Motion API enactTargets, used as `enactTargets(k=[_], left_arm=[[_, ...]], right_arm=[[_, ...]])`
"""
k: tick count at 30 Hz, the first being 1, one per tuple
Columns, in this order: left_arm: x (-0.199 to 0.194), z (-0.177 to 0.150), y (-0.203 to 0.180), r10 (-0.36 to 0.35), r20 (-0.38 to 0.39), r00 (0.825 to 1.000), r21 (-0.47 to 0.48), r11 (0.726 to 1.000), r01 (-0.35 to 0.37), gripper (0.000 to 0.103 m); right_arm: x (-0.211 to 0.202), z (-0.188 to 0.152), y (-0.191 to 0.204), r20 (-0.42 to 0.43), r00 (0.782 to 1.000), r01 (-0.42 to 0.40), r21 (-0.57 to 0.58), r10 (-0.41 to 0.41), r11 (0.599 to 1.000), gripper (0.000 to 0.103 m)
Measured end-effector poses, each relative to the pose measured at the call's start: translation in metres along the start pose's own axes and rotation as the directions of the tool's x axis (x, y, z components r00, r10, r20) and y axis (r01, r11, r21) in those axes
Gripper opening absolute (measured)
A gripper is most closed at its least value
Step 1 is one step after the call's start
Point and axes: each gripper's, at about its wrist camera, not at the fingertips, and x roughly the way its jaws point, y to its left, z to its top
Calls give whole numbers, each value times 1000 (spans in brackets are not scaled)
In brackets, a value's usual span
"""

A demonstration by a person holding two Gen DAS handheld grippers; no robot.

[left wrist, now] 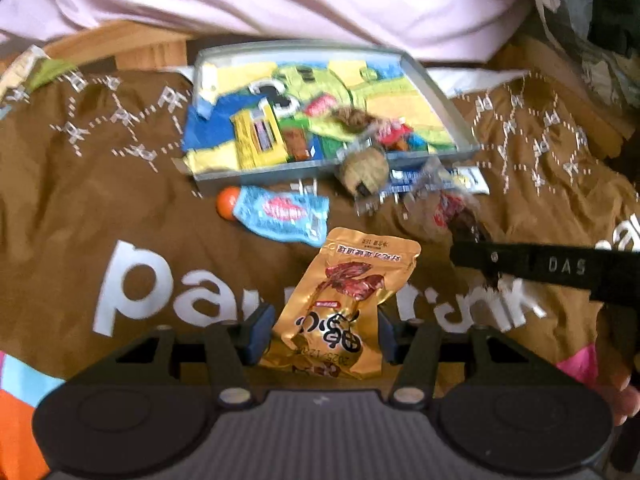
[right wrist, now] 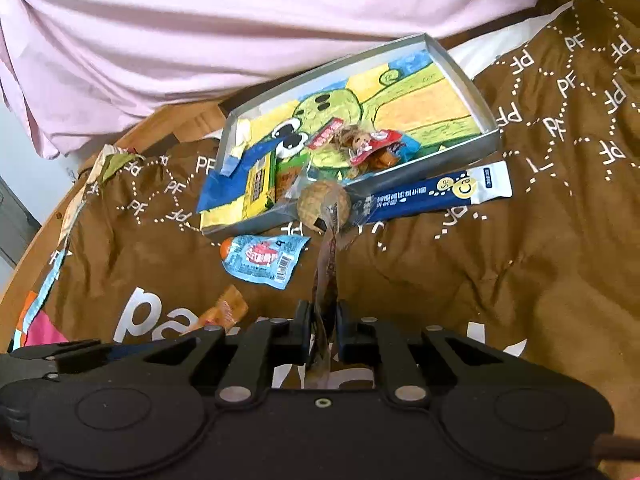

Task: Organize snacks
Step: 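Close the left tool on the gold packet while the right tool grasps the jerky strip, then carry both snacks over the tray and open both tools to drop them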

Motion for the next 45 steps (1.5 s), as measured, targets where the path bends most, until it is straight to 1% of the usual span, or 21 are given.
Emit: enactTargets(k=[5, 11, 16, 19, 22, 24, 29, 31, 34, 36, 40, 45], left_arm=[[-14, 10, 10, 21, 84, 996, -54, 998, -16, 57], [-18, 26, 31, 62, 152, 987, -133, 990, -41, 57], [-14, 48, 54, 90, 221, 971, -240, 970, -35, 58], [-7, 54, 63, 131, 254, 958, -267, 962, -60, 58], [6, 63, 70, 146, 268, 952, -290, 955, -65, 58], [14, 71, 72, 153, 281, 948, -295, 953, -66, 58], [31, 91, 71, 166, 341, 925, -288, 955, -65, 58], [35, 97, 68, 168, 372, 913, -274, 960, -65, 58], [45, 105, 66, 173, 398, 901, -245, 966, -78, 58], [54, 110, 67, 169, 406, 898, -234, 969, -77, 58], [71, 117, 68, 151, 412, 899, -225, 973, -60, 58], [90, 117, 71, 132, 409, 903, -225, 974, -40, 58]], right_arm=[[-14, 3, 2, 65, 998, -10, -5, 11, 1000, 12], [-19, 17, 1, 160, 986, -42, 1, 41, 999, 12], [-16, 33, 6, 234, 971, -42, -36, 49, 998, 12], [-13, 39, 9, 259, 964, -35, -74, 53, 997, 12], [-5, 45, 12, 277, 959, -31, -112, 61, 993, 12], [2, 52, 14, 287, 955, -38, -124, 72, 992, 12], [23, 72, 20, 333, 939, -23, -184, 85, 983, 12], [33, 79, 20, 341, 937, -17, -191, 83, 981, 12], [51, 89, 19, 349, 934, -6, -207, 79, 978, 12], [64, 95, 18, 351, 933, 2, -212, 74, 977, 12], [93, 106, 16, 350, 935, 17, -205, 57, 979, 12], [124, 113, 11, 326, 944, 23, -199, 44, 980, 12]])
